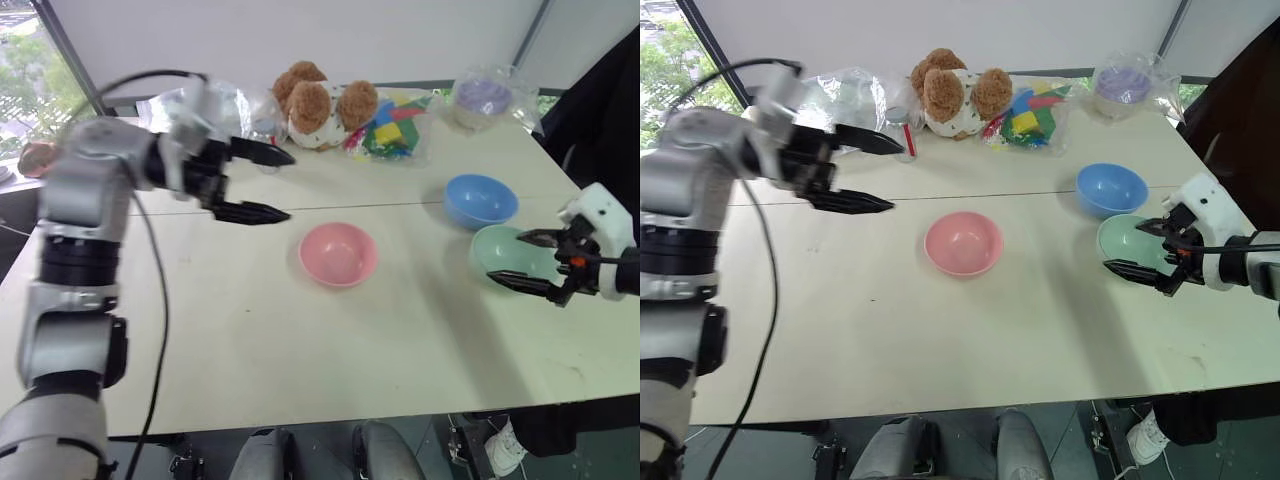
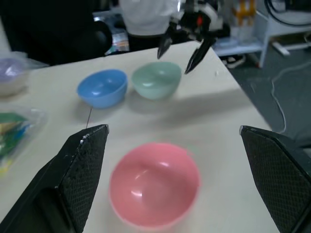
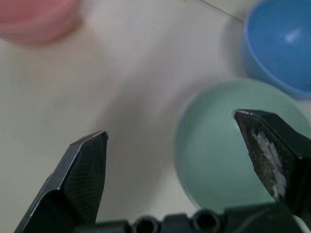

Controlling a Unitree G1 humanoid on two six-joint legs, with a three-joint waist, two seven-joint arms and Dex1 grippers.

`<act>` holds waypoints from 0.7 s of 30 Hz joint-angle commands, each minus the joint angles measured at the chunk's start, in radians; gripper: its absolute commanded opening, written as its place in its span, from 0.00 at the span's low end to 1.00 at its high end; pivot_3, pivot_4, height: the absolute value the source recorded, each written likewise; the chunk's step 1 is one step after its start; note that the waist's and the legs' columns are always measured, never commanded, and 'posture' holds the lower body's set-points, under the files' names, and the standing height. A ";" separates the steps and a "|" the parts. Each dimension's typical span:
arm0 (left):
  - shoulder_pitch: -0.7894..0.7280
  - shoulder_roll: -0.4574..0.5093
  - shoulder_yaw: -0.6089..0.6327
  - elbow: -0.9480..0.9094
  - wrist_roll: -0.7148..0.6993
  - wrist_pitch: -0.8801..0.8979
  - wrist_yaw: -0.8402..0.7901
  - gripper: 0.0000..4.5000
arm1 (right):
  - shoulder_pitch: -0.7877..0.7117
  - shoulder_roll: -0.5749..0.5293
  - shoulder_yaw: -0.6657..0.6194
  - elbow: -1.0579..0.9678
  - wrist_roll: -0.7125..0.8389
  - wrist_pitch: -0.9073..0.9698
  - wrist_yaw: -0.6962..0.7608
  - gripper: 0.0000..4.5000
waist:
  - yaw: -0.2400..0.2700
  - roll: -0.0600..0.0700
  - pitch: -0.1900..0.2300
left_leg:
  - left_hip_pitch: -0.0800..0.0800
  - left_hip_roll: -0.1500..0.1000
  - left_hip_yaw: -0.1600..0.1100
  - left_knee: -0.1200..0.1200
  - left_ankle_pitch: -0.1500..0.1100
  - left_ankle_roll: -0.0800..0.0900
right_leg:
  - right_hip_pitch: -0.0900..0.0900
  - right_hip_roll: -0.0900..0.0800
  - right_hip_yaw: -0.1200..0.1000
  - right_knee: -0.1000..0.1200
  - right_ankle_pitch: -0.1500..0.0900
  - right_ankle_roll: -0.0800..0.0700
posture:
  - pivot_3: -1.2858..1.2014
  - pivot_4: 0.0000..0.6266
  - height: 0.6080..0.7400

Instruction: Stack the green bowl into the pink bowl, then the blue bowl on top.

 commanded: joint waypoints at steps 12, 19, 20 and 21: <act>0.230 0.157 0.267 -0.151 -0.252 0.268 0.147 1.00 | -0.231 0.029 0.338 0.316 -0.281 -0.223 0.092 0.88 | 0.002 -0.001 0.000 | -0.001 -0.001 0.000 0.000 0.001 -0.001 | 0.000 0.000 0.000 0.000 0.000 0.000 | 0.52 0.24 1.00; 0.270 0.169 0.293 -0.193 -0.295 0.271 0.196 1.00 | -0.298 0.069 0.367 0.374 -0.309 -0.253 0.146 0.10 | 0.005 -0.001 0.000 | -0.001 -0.001 0.000 0.000 0.002 -0.003 | 0.000 -0.001 0.000 0.000 0.000 0.000 | 0.52 0.24 1.00; 0.274 0.172 0.294 -0.196 -0.297 0.269 0.201 1.00 | -0.302 0.070 0.367 0.376 -0.313 -0.258 0.151 0.01 | 0.004 -0.001 0.000 | -0.001 -0.001 0.000 0.000 0.002 -0.004 | 0.000 -0.001 0.000 0.000 0.000 0.000 | 0.52 0.24 1.00; 0.276 0.175 0.297 -0.196 -0.303 0.270 0.204 1.00 | -0.302 0.066 0.364 0.371 -0.315 -0.266 0.157 0.01 | 0.004 -0.001 0.000 | -0.001 -0.001 0.000 0.000 0.002 -0.004 | 0.000 -0.001 0.000 0.000 0.000 0.000 | 0.52 0.24 1.00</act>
